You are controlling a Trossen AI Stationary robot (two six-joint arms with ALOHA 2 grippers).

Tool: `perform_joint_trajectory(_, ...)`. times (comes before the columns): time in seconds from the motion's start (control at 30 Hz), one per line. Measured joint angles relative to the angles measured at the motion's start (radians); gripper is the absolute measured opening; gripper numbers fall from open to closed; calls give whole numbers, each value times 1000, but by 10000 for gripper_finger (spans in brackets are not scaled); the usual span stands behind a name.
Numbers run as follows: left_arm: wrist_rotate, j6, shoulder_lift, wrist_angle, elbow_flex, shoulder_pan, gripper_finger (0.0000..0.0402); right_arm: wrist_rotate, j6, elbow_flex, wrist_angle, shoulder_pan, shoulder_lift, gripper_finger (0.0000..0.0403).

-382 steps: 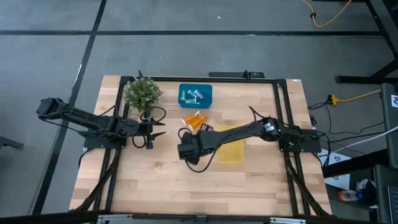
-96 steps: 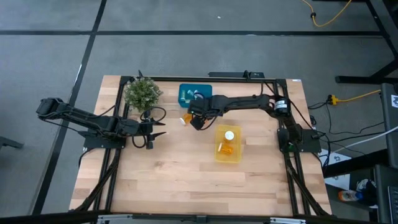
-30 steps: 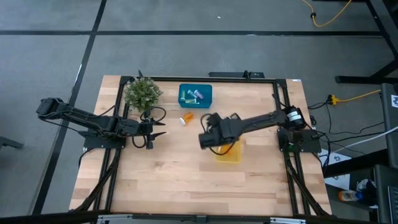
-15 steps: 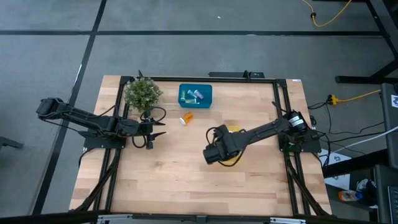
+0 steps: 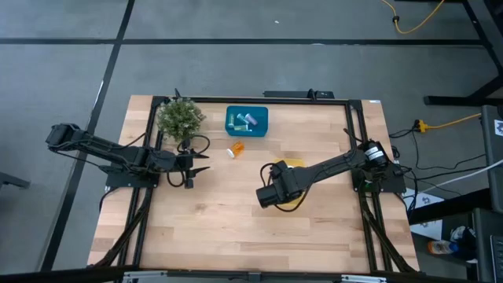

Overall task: Pick and place medicine bottles into bin by pill shape (circle, oval)
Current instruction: Put the right big orange pill bottle into the yellow bin, then put the big orange pill bottle into the yellow bin

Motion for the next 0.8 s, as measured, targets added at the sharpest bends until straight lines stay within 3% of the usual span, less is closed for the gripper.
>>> perform_joint_trajectory(0.47,0,0,0,0,0,0,169,1,-2,0,30,0,0,264)
perform_joint_trajectory(0.8,0,0,0,0,0,0,169,25,-4,0,30,0,0,272)
